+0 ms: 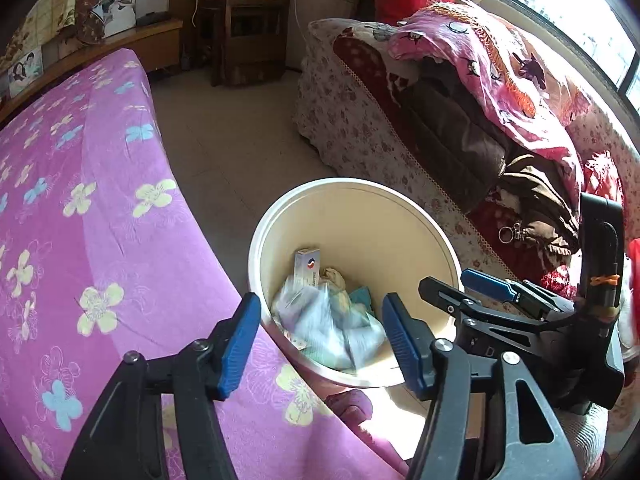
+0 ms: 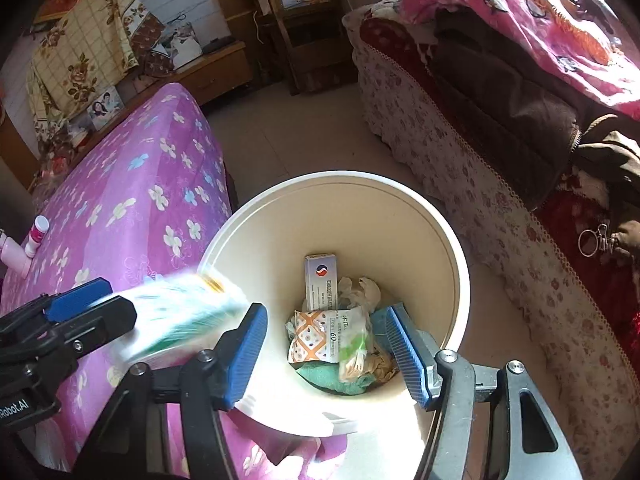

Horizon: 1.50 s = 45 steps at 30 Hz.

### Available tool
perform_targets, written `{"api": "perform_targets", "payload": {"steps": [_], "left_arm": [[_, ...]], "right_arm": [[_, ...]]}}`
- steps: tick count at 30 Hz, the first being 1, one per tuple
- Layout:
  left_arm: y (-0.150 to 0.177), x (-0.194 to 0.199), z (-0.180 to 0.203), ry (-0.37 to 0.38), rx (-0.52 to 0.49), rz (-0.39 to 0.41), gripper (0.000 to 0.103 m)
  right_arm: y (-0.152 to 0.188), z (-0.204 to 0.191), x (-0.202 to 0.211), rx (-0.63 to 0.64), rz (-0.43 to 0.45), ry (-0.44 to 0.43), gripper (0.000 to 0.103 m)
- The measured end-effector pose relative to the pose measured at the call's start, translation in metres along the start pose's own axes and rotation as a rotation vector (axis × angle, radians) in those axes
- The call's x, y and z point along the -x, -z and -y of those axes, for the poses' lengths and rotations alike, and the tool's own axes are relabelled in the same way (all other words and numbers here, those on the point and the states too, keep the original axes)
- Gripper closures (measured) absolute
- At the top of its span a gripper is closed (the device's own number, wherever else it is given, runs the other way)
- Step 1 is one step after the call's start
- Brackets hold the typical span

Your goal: Collect trash

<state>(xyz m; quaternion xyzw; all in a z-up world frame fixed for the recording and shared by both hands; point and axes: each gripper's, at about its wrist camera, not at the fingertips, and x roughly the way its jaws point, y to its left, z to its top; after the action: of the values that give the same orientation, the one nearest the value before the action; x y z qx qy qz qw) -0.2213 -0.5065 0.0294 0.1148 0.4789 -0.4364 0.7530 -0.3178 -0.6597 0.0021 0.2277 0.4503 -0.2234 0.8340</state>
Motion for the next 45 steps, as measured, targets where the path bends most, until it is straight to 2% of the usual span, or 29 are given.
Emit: {"api": "perform_targets", "payload": {"steps": [2, 7, 15, 18, 24, 29, 35, 37, 45], "left_arm": [[0.001, 0.002, -0.002, -0.003, 0.002, 0.001, 0.036], [0.008, 0.017, -0.006, -0.07, -0.017, 0.04, 0.036], [0.029, 0.068, -0.015, -0.144, -0.034, 0.16, 0.036], [0.036, 0.09, -0.018, -0.212, -0.036, 0.212, 0.036], [0.054, 0.133, -0.022, -0.207, -0.047, 0.311, 0.036], [0.067, 0.159, -0.023, -0.22, -0.04, 0.369, 0.035], [0.082, 0.18, -0.023, -0.235, -0.045, 0.427, 0.036], [0.084, 0.182, -0.022, -0.242, -0.046, 0.434, 0.035], [0.088, 0.195, -0.025, -0.226, -0.027, 0.468, 0.035]], "right_arm": [[0.003, -0.001, 0.004, -0.003, 0.007, -0.008, 0.037], [0.011, -0.017, 0.026, 0.021, 0.065, 0.007, 0.037], [0.027, -0.054, 0.08, 0.027, 0.185, 0.012, 0.037], [0.035, -0.066, 0.099, 0.021, 0.23, 0.036, 0.037], [0.053, -0.089, 0.134, 0.038, 0.326, 0.094, 0.037], [0.065, -0.098, 0.16, 0.022, 0.392, 0.098, 0.037], [0.075, -0.113, 0.181, 0.061, 0.422, 0.096, 0.036], [0.076, -0.117, 0.186, 0.073, 0.432, 0.1, 0.032], [0.078, -0.123, 0.199, 0.082, 0.466, 0.099, 0.031]]}}
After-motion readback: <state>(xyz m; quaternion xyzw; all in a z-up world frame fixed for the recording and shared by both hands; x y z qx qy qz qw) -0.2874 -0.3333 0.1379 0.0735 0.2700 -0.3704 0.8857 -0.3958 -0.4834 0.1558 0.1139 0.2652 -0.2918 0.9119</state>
